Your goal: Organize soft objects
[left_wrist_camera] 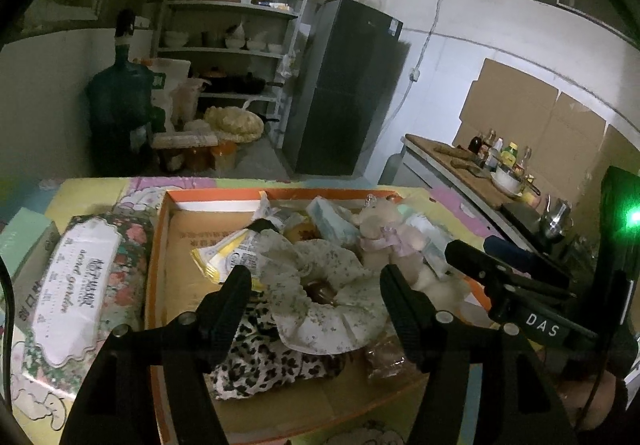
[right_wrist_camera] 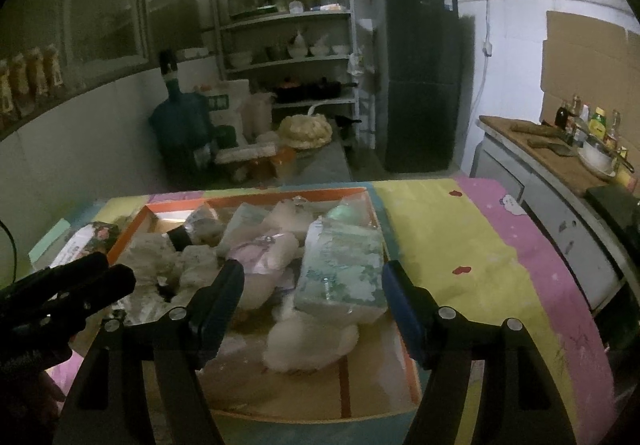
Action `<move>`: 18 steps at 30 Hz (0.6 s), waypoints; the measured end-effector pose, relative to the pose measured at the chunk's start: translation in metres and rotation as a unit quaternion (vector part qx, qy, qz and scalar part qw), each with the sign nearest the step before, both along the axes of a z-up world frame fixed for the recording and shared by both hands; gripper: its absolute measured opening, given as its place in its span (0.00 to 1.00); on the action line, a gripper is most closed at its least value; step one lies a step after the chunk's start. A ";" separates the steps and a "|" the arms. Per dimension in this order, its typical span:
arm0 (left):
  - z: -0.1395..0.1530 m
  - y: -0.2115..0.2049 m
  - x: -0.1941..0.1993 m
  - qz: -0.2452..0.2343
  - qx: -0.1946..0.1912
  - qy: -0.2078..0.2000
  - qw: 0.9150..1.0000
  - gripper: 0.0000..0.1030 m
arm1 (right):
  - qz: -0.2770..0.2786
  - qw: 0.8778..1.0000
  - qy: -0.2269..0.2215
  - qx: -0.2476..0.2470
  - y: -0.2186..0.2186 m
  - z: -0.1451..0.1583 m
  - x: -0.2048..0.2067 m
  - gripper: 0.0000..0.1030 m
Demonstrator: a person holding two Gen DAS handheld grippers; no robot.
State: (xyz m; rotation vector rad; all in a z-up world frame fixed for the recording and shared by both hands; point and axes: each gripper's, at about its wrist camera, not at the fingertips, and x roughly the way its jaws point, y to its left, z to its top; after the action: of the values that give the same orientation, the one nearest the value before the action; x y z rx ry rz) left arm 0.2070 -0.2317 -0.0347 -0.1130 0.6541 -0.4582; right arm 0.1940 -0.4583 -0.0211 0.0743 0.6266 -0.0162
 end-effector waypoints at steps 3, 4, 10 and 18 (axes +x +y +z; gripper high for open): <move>0.003 0.004 -0.003 0.003 0.001 -0.004 1.000 0.65 | 0.004 1.000 -0.002 0.001 0.005 0.003 -0.005 0.71; 0.005 0.006 -0.005 0.004 0.002 -0.006 1.000 0.65 | 0.005 1.000 -0.003 0.001 0.007 0.003 -0.007 0.71; 0.010 0.013 -0.014 0.008 0.002 -0.014 1.000 0.65 | 0.008 1.000 -0.009 0.000 0.018 0.009 -0.015 0.71; 0.015 0.019 -0.023 0.010 0.001 -0.019 1.000 0.65 | 0.008 1.000 -0.014 0.000 0.026 0.015 -0.022 0.71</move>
State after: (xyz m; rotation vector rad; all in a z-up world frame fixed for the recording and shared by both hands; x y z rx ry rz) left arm 0.1844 -0.2127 -0.0198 -0.1086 0.6154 -0.4394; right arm 0.1721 -0.4326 -0.0065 0.0685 0.6001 0.0007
